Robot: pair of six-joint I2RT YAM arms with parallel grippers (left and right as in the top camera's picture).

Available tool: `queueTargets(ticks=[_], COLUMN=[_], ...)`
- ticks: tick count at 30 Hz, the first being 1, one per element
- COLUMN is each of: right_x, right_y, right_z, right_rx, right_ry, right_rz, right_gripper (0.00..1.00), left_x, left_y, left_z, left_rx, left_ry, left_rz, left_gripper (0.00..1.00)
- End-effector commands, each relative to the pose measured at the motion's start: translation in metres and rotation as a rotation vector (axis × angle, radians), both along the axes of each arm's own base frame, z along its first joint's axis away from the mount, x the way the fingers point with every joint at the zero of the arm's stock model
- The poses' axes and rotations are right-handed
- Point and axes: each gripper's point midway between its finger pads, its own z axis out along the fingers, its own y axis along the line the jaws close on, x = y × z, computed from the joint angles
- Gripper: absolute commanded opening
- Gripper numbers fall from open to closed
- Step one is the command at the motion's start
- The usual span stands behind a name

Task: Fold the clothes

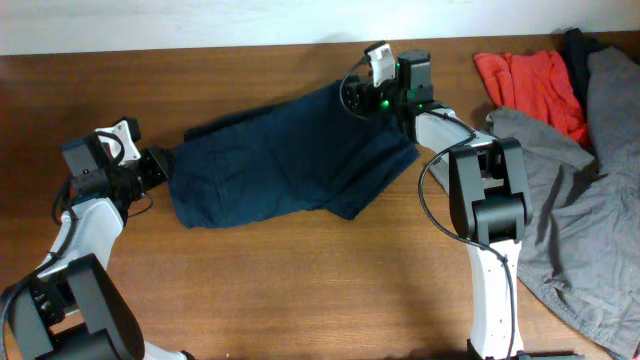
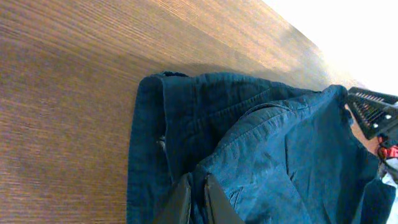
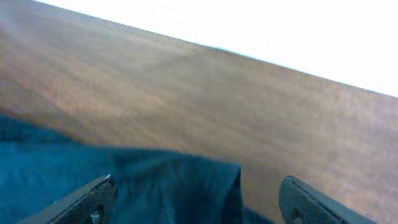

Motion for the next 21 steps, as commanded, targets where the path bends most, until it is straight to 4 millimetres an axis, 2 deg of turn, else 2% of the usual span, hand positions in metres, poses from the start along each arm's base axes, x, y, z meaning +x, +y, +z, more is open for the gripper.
queueTargets(ticks=[1, 9, 11, 13, 15, 16, 17, 21], right_x=[-0.002, -0.009, -0.01, -0.011, -0.01, -0.01, -0.009, -0.009], right_y=[0.017, 0.023, 0.022, 0.021, 0.021, 0.02, 0.019, 0.018], right_z=[0.002, -0.014, -0.017, -0.018, -0.018, -0.018, -0.018, -0.01], right_rx=[0.011, -0.019, -0.023, -0.026, -0.026, -0.027, -0.031, -0.017], right_ry=[0.001, 0.033, 0.047, 0.052, 0.05, 0.05, 0.049, 0.051], right_rz=[0.035, 0.053, 0.05, 0.047, 0.046, 0.037, 0.032, 0.024], right_gripper=[0.87, 0.81, 0.73, 0.54, 0.13, 0.06, 0.04, 0.04], left_x=[0.004, 0.003, 0.002, 0.002, 0.002, 0.002, 0.002, 0.001], left_y=[0.003, 0.002, 0.002, 0.002, 0.002, 0.002, 0.002, 0.002], left_z=[0.01, 0.009, 0.008, 0.008, 0.008, 0.008, 0.008, 0.007], left_rx=[0.019, 0.016, 0.015, 0.015, 0.015, 0.015, 0.014, 0.013], left_ry=[-0.026, -0.02, -0.017, -0.016, -0.017, -0.016, -0.016, -0.01], left_rz=[-0.001, -0.001, -0.001, -0.001, -0.001, -0.001, -0.001, -0.001], left_gripper=[0.07, 0.13, 0.14, 0.14, 0.14, 0.14, 0.14, 0.14])
